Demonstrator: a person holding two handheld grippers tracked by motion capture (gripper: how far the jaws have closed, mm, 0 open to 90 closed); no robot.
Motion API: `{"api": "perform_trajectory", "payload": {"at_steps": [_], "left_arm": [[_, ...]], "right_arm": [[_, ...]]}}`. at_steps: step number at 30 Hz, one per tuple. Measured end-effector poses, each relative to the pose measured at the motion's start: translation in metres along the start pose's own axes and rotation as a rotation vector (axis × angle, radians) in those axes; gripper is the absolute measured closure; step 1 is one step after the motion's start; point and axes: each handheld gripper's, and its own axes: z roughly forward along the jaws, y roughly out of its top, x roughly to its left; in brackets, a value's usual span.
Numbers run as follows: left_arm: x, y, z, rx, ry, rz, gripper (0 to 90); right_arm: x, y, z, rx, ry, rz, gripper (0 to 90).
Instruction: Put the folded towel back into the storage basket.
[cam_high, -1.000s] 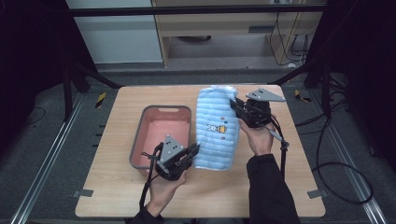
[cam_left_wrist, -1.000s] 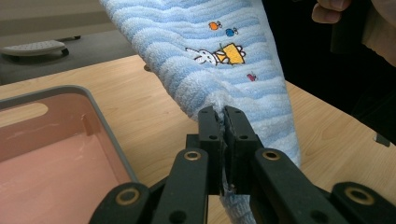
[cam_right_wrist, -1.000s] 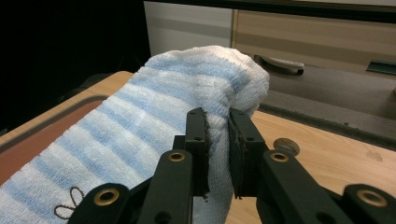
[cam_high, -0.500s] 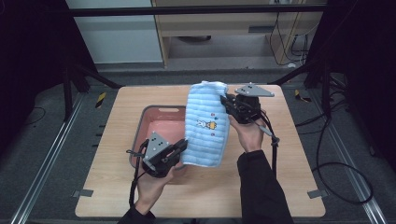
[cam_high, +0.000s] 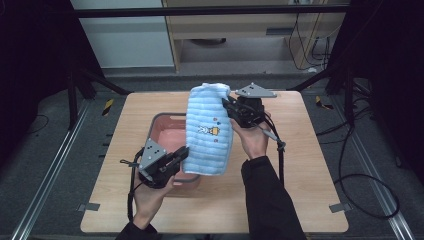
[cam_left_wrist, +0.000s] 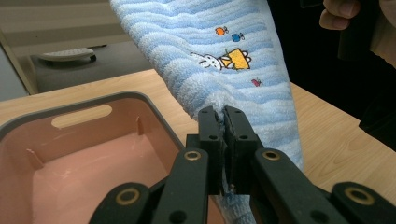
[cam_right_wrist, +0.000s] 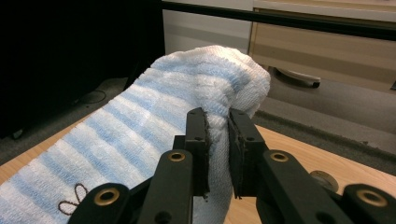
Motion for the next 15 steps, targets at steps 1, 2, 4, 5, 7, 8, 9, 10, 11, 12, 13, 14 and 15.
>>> {"api": "perform_trajectory", "payload": {"at_steps": [1,2,4,5,7,8,9,10,11,12,13,14,15], "left_arm": [[0.000,0.000,0.000,0.000,0.000,0.000,86.3],[0.003,0.000,-0.003,-0.003,0.007,-0.005,86.3],[0.007,-0.001,-0.005,-0.004,0.012,-0.009,86.3],[0.007,-0.001,-0.005,-0.004,0.012,-0.009,86.3],[0.012,-0.001,-0.009,-0.006,0.022,-0.014,86.3],[0.014,-0.001,-0.010,-0.008,0.026,-0.014,86.3],[0.014,-0.001,-0.010,-0.008,0.026,-0.014,86.3],[0.015,-0.001,-0.011,-0.008,0.030,-0.014,86.3],[0.017,-0.001,-0.013,-0.010,0.034,-0.014,86.3],[0.019,-0.001,-0.014,-0.011,0.037,-0.015,86.3],[0.023,-0.002,-0.017,-0.015,0.042,-0.021,86.3],[0.023,-0.002,-0.017,-0.015,0.042,-0.021,86.3],[0.027,-0.002,-0.020,-0.013,0.049,-0.023,86.3]], "right_arm": [[0.001,0.001,0.001,-0.002,0.002,0.001,79.6],[0.002,0.001,0.002,-0.002,0.004,0.000,79.6],[0.005,0.003,0.005,-0.003,0.008,0.002,79.6],[0.005,0.003,0.005,-0.003,0.008,0.002,79.6],[0.009,0.004,0.011,-0.004,0.017,0.006,79.6],[0.011,0.004,0.013,-0.005,0.019,0.008,79.6],[0.011,0.004,0.013,-0.005,0.019,0.008,79.6],[0.014,0.005,0.017,-0.004,0.025,0.008,79.6],[0.014,0.005,0.017,-0.004,0.025,0.008,79.6],[0.017,0.006,0.021,-0.002,0.031,0.007,79.6],[0.019,0.006,0.023,0.000,0.034,0.008,79.6],[0.021,0.007,0.025,-0.001,0.038,0.007,79.6],[0.023,0.008,0.027,0.000,0.041,0.007,79.6]]}}
